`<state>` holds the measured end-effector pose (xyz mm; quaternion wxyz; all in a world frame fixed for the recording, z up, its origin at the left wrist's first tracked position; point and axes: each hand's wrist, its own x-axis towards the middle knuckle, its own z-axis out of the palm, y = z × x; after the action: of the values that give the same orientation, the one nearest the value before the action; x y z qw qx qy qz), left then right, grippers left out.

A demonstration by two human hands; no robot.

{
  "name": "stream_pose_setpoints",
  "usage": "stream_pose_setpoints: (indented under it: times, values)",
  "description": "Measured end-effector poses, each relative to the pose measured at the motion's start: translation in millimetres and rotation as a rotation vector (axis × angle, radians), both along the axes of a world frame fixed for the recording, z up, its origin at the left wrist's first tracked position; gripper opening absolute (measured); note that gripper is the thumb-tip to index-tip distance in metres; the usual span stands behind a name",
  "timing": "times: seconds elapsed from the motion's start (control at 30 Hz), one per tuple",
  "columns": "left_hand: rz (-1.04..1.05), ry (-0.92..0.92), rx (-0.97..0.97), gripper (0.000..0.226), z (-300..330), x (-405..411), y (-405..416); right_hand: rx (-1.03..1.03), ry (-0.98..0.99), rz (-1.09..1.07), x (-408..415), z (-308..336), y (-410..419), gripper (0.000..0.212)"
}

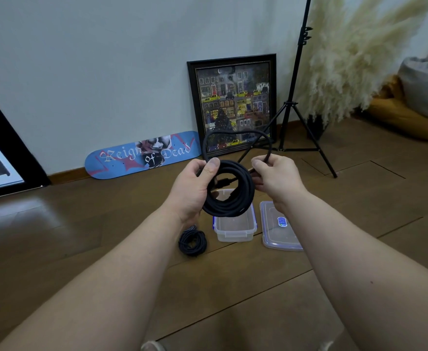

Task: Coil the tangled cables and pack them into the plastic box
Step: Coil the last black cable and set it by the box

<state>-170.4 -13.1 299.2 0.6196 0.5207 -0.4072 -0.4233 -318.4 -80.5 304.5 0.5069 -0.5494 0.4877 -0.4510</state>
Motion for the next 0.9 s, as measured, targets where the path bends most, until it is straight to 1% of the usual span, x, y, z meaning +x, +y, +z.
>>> stream_pose_setpoints:
  times: [0.1,0.2,0.27,0.33,0.4,0.5,0.53,0.73,0.83,0.9]
  values:
    - [-0.027,-0.008,0.008,0.020,-2,0,0,0.037,-0.014,-0.001,2,-1,1,0.010]
    - [-0.087,-0.014,0.008,0.020,1,-3,2,-0.029,0.054,-0.010,5,0,5,0.008]
    - [-0.103,-0.015,0.008,0.018,2,-6,2,-0.075,0.100,-0.028,6,0,5,0.012]
    - [-0.084,-0.004,0.002,0.019,2,-5,2,-0.051,0.068,0.009,7,0,5,0.014]
    - [-0.055,0.000,0.004,0.018,1,-2,2,0.023,0.016,0.095,8,0,5,0.025]
    - [-0.029,-0.011,0.014,0.018,0,1,2,0.135,-0.016,0.214,9,2,6,0.052]
    - [-0.023,-0.020,0.015,0.019,0,2,1,0.162,-0.030,0.246,9,1,5,0.057]
    - [-0.043,-0.014,0.016,0.020,2,-2,4,0.149,-0.022,0.347,8,5,13,0.046]
    - [-0.042,-0.008,0.010,0.020,2,-3,4,0.020,0.061,0.365,8,9,18,0.039]
    - [-0.034,-0.009,0.000,0.020,2,-4,4,-0.099,0.068,0.315,9,11,20,0.029]
